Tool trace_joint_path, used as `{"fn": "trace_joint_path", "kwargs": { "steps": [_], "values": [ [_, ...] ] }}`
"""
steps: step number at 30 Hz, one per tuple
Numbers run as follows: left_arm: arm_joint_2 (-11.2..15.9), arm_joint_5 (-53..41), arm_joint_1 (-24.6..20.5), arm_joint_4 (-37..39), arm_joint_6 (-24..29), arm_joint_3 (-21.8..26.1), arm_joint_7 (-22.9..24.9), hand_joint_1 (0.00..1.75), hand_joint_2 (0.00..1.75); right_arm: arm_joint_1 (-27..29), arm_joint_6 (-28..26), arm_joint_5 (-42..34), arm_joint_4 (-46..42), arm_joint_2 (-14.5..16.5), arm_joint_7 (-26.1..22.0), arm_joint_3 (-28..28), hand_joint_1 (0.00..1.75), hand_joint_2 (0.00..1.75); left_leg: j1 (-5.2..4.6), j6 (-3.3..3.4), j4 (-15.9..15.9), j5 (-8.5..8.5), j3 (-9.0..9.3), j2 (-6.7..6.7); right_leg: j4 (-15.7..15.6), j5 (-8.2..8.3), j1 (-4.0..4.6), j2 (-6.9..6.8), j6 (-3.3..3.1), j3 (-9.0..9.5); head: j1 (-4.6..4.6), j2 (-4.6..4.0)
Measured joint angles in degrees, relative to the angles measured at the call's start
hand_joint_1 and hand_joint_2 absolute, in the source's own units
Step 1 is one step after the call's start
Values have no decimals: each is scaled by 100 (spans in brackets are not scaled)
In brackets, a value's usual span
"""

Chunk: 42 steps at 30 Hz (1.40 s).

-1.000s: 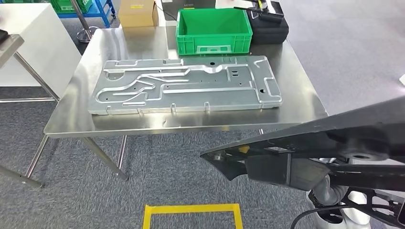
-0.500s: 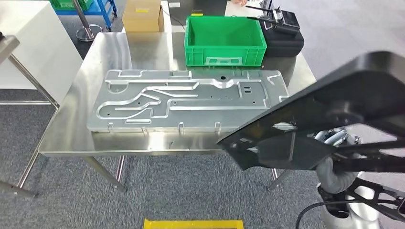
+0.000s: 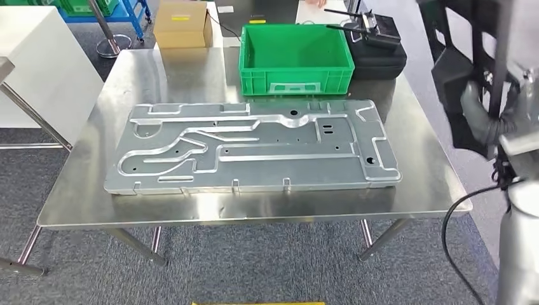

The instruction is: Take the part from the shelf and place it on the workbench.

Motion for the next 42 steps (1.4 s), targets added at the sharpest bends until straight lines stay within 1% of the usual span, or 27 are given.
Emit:
{"fn": "trace_joint_path", "kwargs": {
  "steps": [1, 5, 6, 7, 9, 10, 11, 12, 13, 15, 16, 18, 20, 21, 23, 25, 26, 27, 29, 30, 31, 33, 35, 37, 40, 41, 42],
  "values": [
    [4, -23, -10, 0, -13, -1, -16, 0, 175, -251, -131, 339, 227, -64, 107, 156, 175, 175, -9, 36, -183, 106, 34, 7, 10, -16, 0, 10, 38, -7, -2, 0],
    [14, -82, -49, 0, -47, -2, -62, 0, 175, -1208, -452, 1645, 1326, -242, 471, 946, 175, 175, -28, 206, -291, 173, 45, 8, 71, -100, -2, 4, 182, -54, -1, 0],
    [14, -97, -64, 0, -53, -3, -73, 0, 175, -1456, -488, 1941, 1668, -247, 545, 1180, 175, 175, -22, 234, -308, 185, 56, 5, 223, -194, -7, -13, 203, -121, 6, 0],
    [14, -114, -82, 0, -59, -5, -88, 0, 175, -1690, -530, 2222, 2028, -230, 610, 1426, 175, 175, -19, 256, -318, 188, 67, 4, 502, -339, -10, -29, 218, -257, 10, 0],
    [14, -140, -112, 0, -77, -9, -132, 0, 175, -2009, -629, 2702, 2752, -144, 690, 1944, 175, 175, -31, 287, -320, 173, 82, -5, 1270, -648, -3, -42, 240, -654, 16, 0],
    [14, -144, -119, 0, -92, -10, -158, 0, 175, -2082, -661, 2871, 3051, -81, 711, 2169, 175, 175, -38, 298, -319, 162, 95, -15, 1550, -701, -2, -42, 239, -817, 17, 0],
    [14, -145, -122, 0, -110, -10, -189, 0, 175, -2124, -670, 3019, 3334, 3, 728, 2378, 175, 175, -48, 306, -318, 148, 113, -28, 1628, -643, -1, -42, 226, -889, 18, 0],
    [14, -144, -121, 0, -131, -10, -227, 0, 175, -2177, -652, 3181, 3639, 116, 748, 2602, 175, 175, -63, 307, -318, 132, 140, -41, 1454, -462, 6, -42, 197, -841, 19, 0],
    [14, -143, -122, 0, -151, -10, -267, 0, 175, -2243, -620, 3333, 3927, 242, 763, 2817, 175, 175, -80, 305, -317, 113, 171, -50, 1081, -211, 20, -42, 152, -692, 19, 0],
    [-1, -139, -135, 7, -182, -10, -342, 0, 175, -2374, -524, 3591, 4480, 538, 784, 3250, 175, 175, -102, 284, -325, 85, 206, -50, 326, 130, 72, -45, 33, -364, 2, 0],
    [-6, -138, -145, 13, -195, -10, -369, 0, 175, -2407, -480, 3663, 4701, 691, 800, 3438, 175, 175, -95, 260, -331, 82, 203, -48, 112, 186, 105, -47, -13, -274, -7, 0],
    [-9, -140, -152, 24, -214, -11, -421, 0, 175, -2426, -436, 3728, 5096, 997, 844, 3755, 175, 175, -72, 196, -357, 89, 194, -44, -11, 177, 157, -44, -61, -236, -18, 0],
    [4, -147, -143, 24, -221, -12, -489, 0, 175, -2389, -463, 3698, 5363, 1277, 868, 3946, 175, 175, -76, 135, -366, 51, 205, -40, -121, 192, 117, -45, -86, -163, -17, 0],
    [7, -160, -141, 25, -224, -13, -533, 0, 175, -2368, -506, 3655, 5467, 1411, 865, 4005, 175, 175, -80, 104, -270, -19, 172, -37, -181, 204, 89, -52, -101, -113, -25, 0],
    [8, -187, -137, 25, -231, -17, -614, 0, 175, -2315, -641, 3554, 5637, 1647, 855, 4081, 175, 175, -63, 48, 282, -287, -84, -28, -248, 212, 61, -65, -122, -37, -38, 0],
    [13, -214, -127, 24, -233, -22, -660, 0, 175, -2219, -775, 3469, 5773, 1827, 848, 4128, 87, 87, -26, -1, 1006, -519, -489, -24, -241, 191, 57, -65, -130, -17, -43, -1],
    [16, -225, -120, 24, -233, -24, -672, 0, 175, -2157, -826, 3438, 5827, 1904, 850, 4139, 44, 44, -10, -23, 1167, -504, -608, -22, -231, 174, 52, -60, -126, -10, -43, -1],
    [19, -234, -115, 24, -233, -27, -680, 0, 175, -2099, -863, 3414, 5872, 1975, 855, 4147, 0, 0, 6, -44, 1099, -378, -615, -19, -213, 152, 45, -51, -115, -2, -43, -1],
    [28, -246, -115, 24, -223, -38, -686, 0, 175, -2030, -905, 3383, 5939, 2092, 865, 4154, 0, 0, 43, -80, 387, 44, -327, -11, -146, 87, 24, -31, -68, 12, -42, 0],
    [31, -255, -119, 25, -213, -45, -684, 0, 175, -2020, -916, 3376, 5965, 2136, 871, 4156, 0, 0, 46, -77, 21, 188, -158, -13, -97, 49, 29, -17, -33, 4, -46, 0],
    [34, -268, -125, 25, -200, -54, -678, 0, 175, -2016, -929, 3369, 5987, 2174, 875, 4158, 0, 0, 47, -55, -220, 261, -42, -20, -60, 21, 36, -4, -2, -8, -48, 0],
    [35, -299, -129, 26, -166, -69, -666, 0, 175, -2011, -958, 3327, 6018, 2221, 877, 4160, 0, 0, 20, 27, -319, 249, 14, -37, -34, -4, 51, 13, 53, -23, -52, 0],
    [36, -332, -126, 26, -131, -87, -666, 0, 87, -2004, -982, 3245, 6031, 2243, 861, 4155, 0, 0, 19, 109, -325, 255, 16, -37, -15, -36, 34, 8, 98, -20, -50, 0],
    [36, -357, -126, 26, -111, -103, -669, 0, 0, -2004, -1008, 3104, 6029, 2249, 787, 4118, 0, 0, 31, 177, -341, 263, 25, -32, 298, -248, 24, -17, 140, -149, -47, 0],
    [36, -375, -126, 26, -97, -114, -643, 0, 0, -1952, -1013, 2721, 5985, 2261, 484, 3987, 0, 0, 15, 218, -342, 255, 25, -31, 1401, -765, 29, -35, 164, -674, -46, 0],
    [36, -378, -124, 26, -91, -115, -626, 0, 0, -1908, -986, 2554, 5927, 2263, 349, 3921, 0, 0, 4, 222, -341, 253, 28, -35, 1618, -807, 35, -35, 153, -789, -46, 0],
    [36, -381, -121, 26, -85, -116, -608, 0, 0, -1861, -928, 2364, 5831, 2263, 211, 3839, 0, 0, -10, 225, -341, 251, 34, -40, 1617, -733, 46, -35, 128, -801, -45, 0]
  ]
}}
